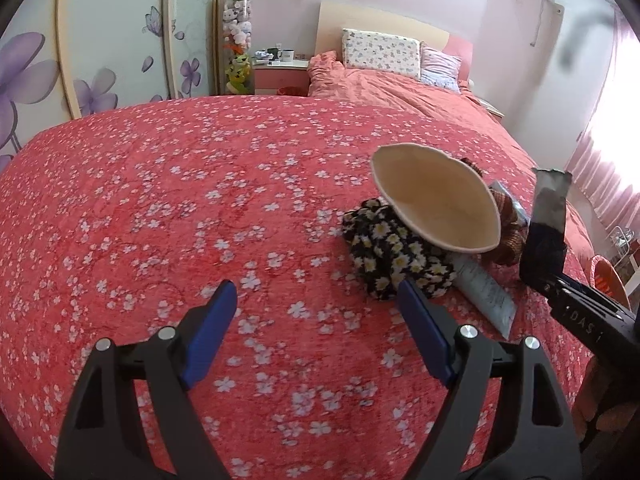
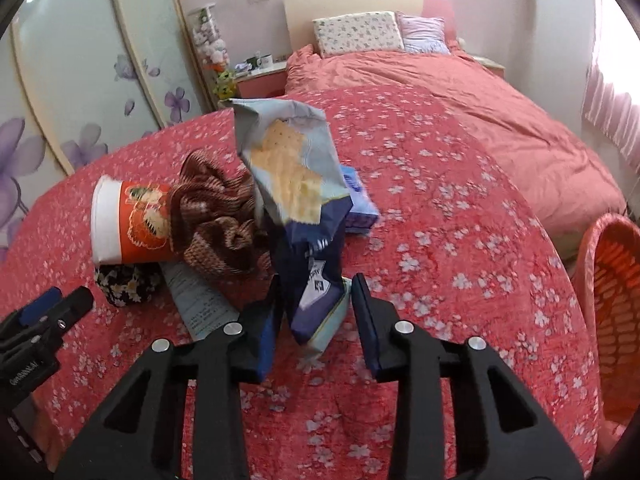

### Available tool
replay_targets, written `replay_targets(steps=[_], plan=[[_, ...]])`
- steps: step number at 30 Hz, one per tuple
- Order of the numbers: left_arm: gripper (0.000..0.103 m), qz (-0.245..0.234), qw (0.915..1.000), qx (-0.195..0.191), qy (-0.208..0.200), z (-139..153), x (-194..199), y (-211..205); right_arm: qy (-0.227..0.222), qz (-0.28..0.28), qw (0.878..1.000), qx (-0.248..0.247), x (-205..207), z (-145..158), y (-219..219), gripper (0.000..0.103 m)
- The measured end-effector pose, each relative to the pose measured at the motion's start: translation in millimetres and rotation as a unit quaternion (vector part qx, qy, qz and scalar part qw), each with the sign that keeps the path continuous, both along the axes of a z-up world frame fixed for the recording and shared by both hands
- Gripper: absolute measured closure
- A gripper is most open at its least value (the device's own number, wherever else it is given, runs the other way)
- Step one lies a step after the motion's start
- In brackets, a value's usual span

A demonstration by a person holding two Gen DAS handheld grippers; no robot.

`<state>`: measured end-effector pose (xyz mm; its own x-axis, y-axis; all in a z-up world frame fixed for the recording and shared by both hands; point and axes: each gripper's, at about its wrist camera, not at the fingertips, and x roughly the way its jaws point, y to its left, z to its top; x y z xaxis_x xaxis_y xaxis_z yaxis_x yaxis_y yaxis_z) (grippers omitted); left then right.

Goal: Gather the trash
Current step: 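Grasp the blue snack bag with the right gripper while the left gripper approaches the black floral cloth, then grasp the black floral cloth with the left gripper while the right gripper holds the bag, then carry the floral cloth and blue snack bag in both grippers to the orange basket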

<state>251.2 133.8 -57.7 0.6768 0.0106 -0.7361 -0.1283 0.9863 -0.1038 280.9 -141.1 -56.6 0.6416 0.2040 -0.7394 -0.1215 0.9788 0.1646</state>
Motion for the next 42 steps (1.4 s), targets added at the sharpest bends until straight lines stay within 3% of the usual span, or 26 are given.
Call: replay_targets(steps=[10, 15, 19, 24, 26, 29, 42], plan=[[0.023, -0.018, 0.9998, -0.009, 0.007, -3.3, 17.9, -26.9, 0.002, -0.020, 1.000, 0.022, -11.1, -1.6, -25.1, 0.076], [0.024, -0.027, 0.9988, -0.042, 0.001, -1.5, 21.8, -27.9, 0.008, -0.027, 0.999, 0.026, -14.4, -5.8, -33.3, 0.076], [0.025, -0.023, 0.9996, -0.013, 0.005, -4.5, 27.7, -35.5, 0.008, -0.028, 0.999, 0.029, -14.6, -5.8, -34.9, 0.076], [0.046, -0.012, 0.9992, -0.030, 0.022, -13.6, 42.1, -30.6, 0.008, -0.025, 0.999, 0.028, -15.8, -6.2, -34.4, 0.076], [0.074, -0.020, 0.9985, -0.045, 0.025, -15.5, 44.8, -29.3, 0.007, -0.024, 0.999, 0.026, -17.5, -5.2, -34.4, 0.076], [0.088, -0.027, 0.9984, -0.048, 0.015, -12.5, 38.9, -26.8, 0.005, -0.024, 0.999, 0.023, -21.5, -4.6, -36.8, 0.076], [0.091, 0.003, 0.9996, -0.027, -0.012, 6.8, -7.9, 18.6, -0.006, -0.027, 0.999, 0.015, -39.6, 1.4, -41.7, 0.076]])
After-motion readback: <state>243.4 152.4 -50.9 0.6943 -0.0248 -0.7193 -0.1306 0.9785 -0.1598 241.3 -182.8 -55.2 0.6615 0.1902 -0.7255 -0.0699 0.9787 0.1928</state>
